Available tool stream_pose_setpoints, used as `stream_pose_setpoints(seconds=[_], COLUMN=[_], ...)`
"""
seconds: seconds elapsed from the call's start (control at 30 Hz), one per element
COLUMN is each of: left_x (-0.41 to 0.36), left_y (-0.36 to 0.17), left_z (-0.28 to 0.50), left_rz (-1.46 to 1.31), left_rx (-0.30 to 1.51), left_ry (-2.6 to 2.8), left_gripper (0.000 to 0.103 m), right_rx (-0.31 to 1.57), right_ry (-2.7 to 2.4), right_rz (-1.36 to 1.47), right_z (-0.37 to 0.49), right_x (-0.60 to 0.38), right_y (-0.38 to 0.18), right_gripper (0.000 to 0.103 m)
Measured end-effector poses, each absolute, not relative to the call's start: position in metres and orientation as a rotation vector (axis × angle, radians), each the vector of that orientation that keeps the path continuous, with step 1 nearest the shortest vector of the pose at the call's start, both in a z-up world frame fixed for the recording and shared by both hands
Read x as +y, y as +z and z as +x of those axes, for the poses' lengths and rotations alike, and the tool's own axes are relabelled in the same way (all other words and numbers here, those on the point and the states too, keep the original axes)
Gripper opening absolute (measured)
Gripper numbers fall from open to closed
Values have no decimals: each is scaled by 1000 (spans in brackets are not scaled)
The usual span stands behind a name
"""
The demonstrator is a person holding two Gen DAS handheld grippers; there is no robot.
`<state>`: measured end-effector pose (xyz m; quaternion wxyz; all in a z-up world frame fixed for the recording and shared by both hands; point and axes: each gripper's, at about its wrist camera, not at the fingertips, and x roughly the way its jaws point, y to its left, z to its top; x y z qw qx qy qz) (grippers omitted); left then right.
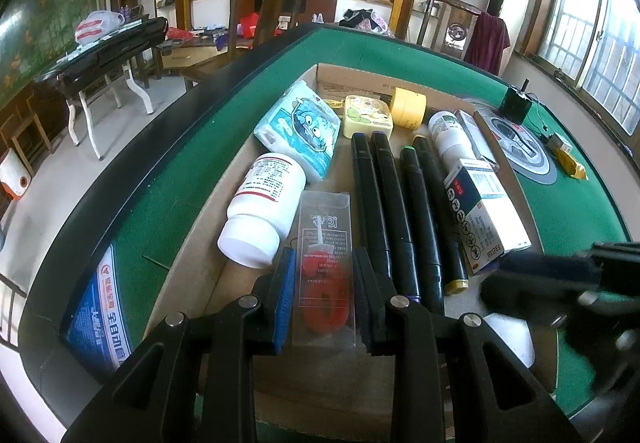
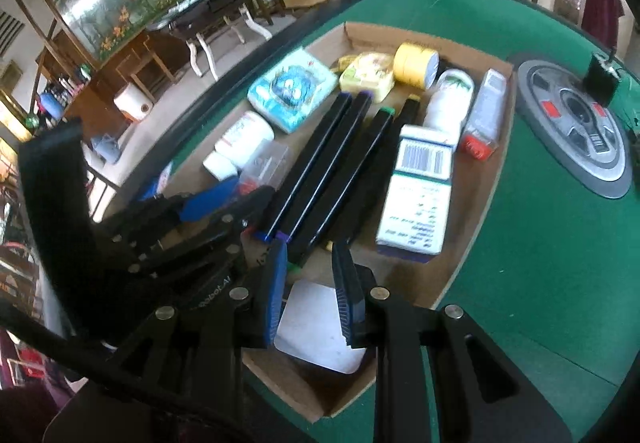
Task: Organize objects
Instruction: 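Open both tools to release the clear pack and charger into the box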
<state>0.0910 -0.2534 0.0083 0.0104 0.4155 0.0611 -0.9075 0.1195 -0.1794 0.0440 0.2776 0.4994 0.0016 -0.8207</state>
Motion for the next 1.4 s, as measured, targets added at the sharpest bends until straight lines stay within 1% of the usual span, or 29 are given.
stream_pose_setpoints(seconds=[0.07, 0.23, 0.3, 0.33, 0.37, 0.43, 0.53, 0.6, 0.63, 0.67, 0.73, 0.87, 0.9, 0.97, 1.07, 1.3, 1.4], left_x=[-252, -250, -247, -246, -243, -240, -233, -230, -229, -229, -232, -247, -249, -251, -251, -240, -243], left_y=[9, 17, 23, 26, 30, 35, 47, 55, 59, 63, 68, 69, 68, 67, 63, 61, 58], left_z=[91, 96, 98, 100, 102, 106, 113, 118, 121, 125, 130, 135, 135, 136, 137, 139, 138], left_rz=[1292, 1258, 1232, 1218, 1193, 1145, 1052, 986, 946, 916, 889, 917, 918, 930, 959, 954, 959], left_rx=[188, 169, 156, 150, 140, 120, 85, 51, 42, 49, 105, 277, 286, 299, 332, 247, 252], left_ry=[-2828, -2828, -2830, -2831, -2834, -2837, -2841, -2829, -2825, -2822, -2833, -2844, -2833, -2822, -2823, -2806, -2790], left_gripper=[24, 24, 27, 39, 55, 67, 68, 72, 80, 93, 101, 101, 101, 101, 101, 101, 101], right_rx=[-19, -68, -84, -92, -100, -113, -111, -98, -91, -88, -90, -35, -11, 42, 112, 258, 275], right_ry=[-2217, -2246, -2257, -2262, -2265, -2272, -2304, -2334, -2351, -2362, -2386, -2450, -2471, -2507, -2540, -2581, -2590], right_rz=[1329, 1316, 1312, 1309, 1307, 1300, 1279, 1271, 1268, 1264, 1251, 1209, 1197, 1173, 1139, 1086, 1082], right_z=[120, 118, 118, 118, 118, 121, 125, 127, 129, 129, 131, 136, 138, 141, 147, 156, 155], right_x=[-172, -165, -160, -158, -156, -152, -148, -146, -145, -144, -141, -140, -141, -143, -149, -164, -166], right_y=[48, 55, 57, 58, 58, 59, 61, 61, 62, 61, 62, 67, 68, 70, 70, 66, 65], right_gripper=[24, 24, 24, 24, 24, 24, 24, 24, 25, 27, 32, 39, 41, 47, 48, 49, 54])
